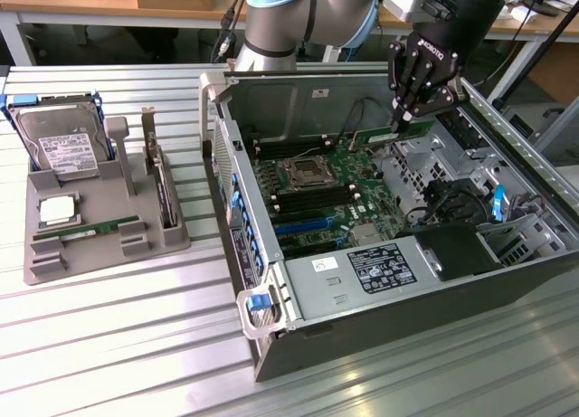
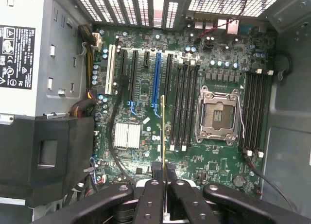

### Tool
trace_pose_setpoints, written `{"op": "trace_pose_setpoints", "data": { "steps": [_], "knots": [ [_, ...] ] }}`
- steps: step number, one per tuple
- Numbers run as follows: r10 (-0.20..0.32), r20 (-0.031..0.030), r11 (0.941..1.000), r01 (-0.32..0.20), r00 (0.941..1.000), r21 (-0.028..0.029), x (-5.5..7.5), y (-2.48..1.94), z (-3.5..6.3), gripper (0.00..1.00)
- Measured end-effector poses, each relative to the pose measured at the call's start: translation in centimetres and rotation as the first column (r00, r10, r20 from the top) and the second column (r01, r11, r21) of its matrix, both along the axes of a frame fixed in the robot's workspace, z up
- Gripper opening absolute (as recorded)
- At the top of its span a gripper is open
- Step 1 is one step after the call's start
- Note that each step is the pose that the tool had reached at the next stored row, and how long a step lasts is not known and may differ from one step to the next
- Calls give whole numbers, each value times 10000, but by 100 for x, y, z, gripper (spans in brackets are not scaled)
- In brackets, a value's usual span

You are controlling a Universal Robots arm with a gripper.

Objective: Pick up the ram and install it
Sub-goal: 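Insert the ram into the slot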

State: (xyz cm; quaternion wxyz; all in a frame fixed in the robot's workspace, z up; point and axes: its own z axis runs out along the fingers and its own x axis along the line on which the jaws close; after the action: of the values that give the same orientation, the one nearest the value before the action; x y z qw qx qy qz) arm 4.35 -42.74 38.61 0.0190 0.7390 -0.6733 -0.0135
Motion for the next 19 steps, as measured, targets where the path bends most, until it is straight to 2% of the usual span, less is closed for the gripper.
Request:
{"op": "trace_pose_setpoints", "data": {
  "steps": [19],
  "knots": [
    [0,0,10000,0,10000,-1,1,0,-39,12]
  ]
}}
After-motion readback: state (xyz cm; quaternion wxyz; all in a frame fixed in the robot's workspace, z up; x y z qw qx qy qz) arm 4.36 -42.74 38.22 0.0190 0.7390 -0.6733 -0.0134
